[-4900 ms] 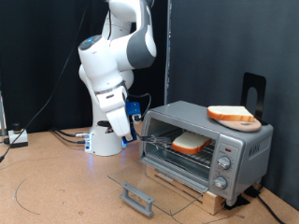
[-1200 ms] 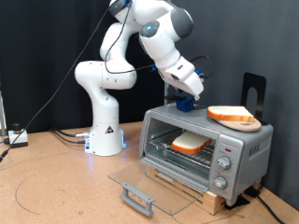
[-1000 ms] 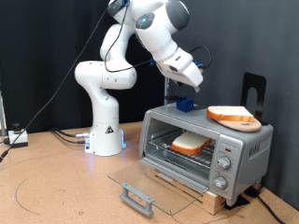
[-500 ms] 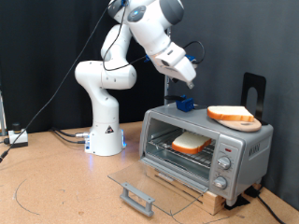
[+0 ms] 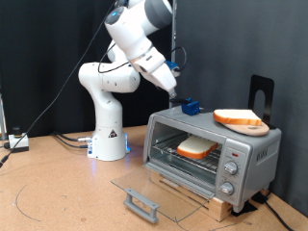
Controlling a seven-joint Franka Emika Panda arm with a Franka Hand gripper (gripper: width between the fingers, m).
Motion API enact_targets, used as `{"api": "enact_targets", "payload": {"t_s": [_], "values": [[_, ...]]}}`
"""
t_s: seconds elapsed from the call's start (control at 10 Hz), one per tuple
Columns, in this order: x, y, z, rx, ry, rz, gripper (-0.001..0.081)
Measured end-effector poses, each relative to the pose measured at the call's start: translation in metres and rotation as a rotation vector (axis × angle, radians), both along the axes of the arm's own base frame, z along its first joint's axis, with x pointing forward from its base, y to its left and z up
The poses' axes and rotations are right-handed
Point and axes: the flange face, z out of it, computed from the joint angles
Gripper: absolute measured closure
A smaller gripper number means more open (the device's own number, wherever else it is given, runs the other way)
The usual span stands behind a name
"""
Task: Make a piece of toast with the oven
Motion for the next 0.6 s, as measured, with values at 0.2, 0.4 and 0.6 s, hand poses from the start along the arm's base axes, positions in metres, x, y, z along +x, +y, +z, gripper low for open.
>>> {"api": "enact_targets", "payload": {"t_s": [0.2, 0.4, 0.6], "values": [[0.001, -0.03, 0.0, 0.016, -0.028, -0.031, -0.0003], [0.004, -0.058, -0.001, -0.004, -0.06, -0.043, -0.0003], [0.011, -0.082, -0.001, -0.026, -0.087, -0.052, -0.0003]]}}
